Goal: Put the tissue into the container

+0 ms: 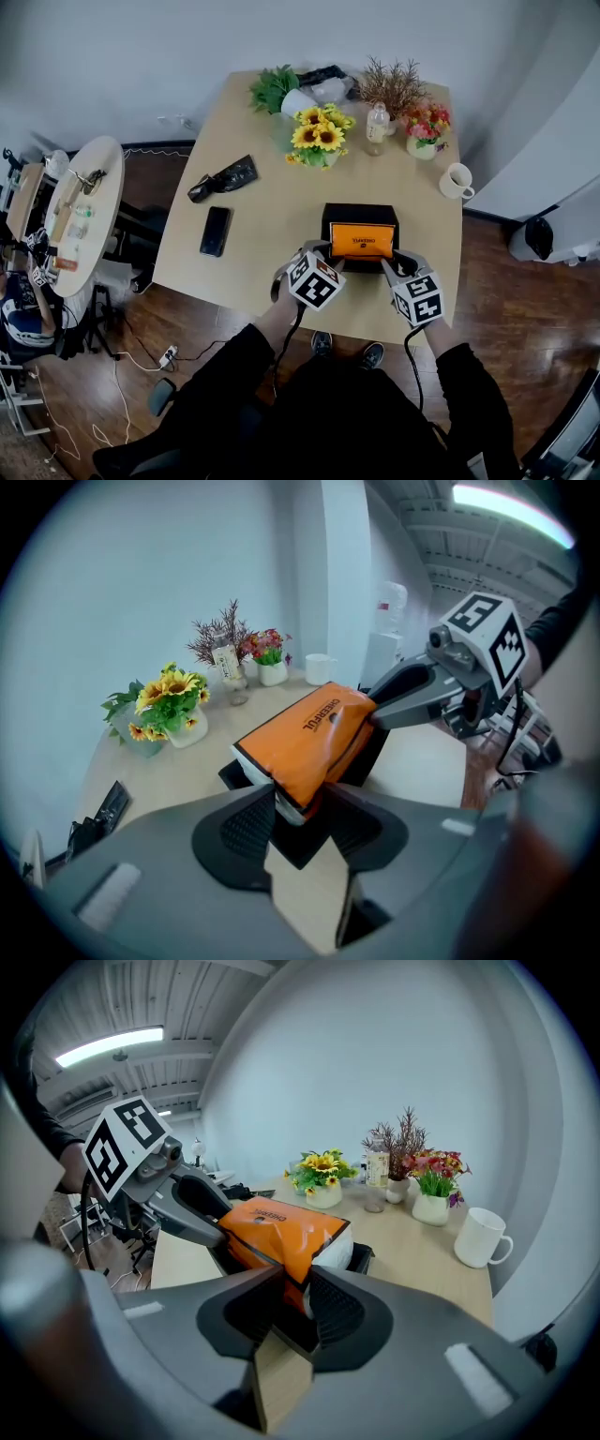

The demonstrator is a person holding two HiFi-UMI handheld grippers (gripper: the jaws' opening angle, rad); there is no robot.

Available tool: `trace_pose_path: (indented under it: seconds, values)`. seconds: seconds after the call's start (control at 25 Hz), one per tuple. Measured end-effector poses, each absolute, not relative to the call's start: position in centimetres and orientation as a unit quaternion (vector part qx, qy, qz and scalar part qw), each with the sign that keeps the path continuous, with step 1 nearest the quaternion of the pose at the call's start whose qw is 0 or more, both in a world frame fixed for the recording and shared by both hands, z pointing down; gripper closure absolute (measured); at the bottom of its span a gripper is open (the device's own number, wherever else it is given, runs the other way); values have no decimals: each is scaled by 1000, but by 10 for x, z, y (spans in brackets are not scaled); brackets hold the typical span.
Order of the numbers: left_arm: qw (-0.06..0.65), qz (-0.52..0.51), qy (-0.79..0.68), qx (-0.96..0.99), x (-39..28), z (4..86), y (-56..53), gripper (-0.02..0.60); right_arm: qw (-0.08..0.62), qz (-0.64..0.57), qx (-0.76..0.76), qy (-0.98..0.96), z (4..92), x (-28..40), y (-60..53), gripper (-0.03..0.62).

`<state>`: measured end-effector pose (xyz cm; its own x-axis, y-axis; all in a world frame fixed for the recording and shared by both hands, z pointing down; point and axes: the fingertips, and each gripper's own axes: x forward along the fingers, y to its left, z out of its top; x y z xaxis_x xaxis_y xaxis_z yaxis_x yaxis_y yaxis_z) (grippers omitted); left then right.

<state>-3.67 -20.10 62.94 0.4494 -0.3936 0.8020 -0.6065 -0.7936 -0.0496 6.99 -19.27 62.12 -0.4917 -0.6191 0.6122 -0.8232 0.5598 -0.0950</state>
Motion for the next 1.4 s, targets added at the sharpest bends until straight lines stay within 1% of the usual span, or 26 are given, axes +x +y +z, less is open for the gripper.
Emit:
trace_pose_path:
  seconds: [0.48,0.6,0.8,0.96,1.04,1.08,1.16,1.2,1.4]
  values:
    - [155,481,-258,823,-35,648,-203,443,343,236,413,-810,650,68,-196,504]
    - [157,510,-245,810,-36,654,-206,443,399,248,393,-790,655,66,-197,503]
    - [150,584,-208,770,-38,664,-211,443,506,272,340,-745,665,63,-191,502]
    - [131,630,-194,740,-39,668,-211,440,547,255,347,-717,660,66,-201,493]
    - [119,635,-206,735,-42,667,-213,431,547,251,352,-716,658,66,-202,481]
    - [107,634,-216,735,-43,665,-215,422,541,243,355,-723,656,64,-204,464]
    - [82,632,-230,736,-46,659,-219,351,527,235,361,-733,650,64,-206,412]
    - [80,628,-232,739,-46,657,-220,332,520,237,364,-736,648,65,-207,390]
    - [120,595,-237,759,-45,650,-212,331,506,249,378,-734,642,74,-202,390]
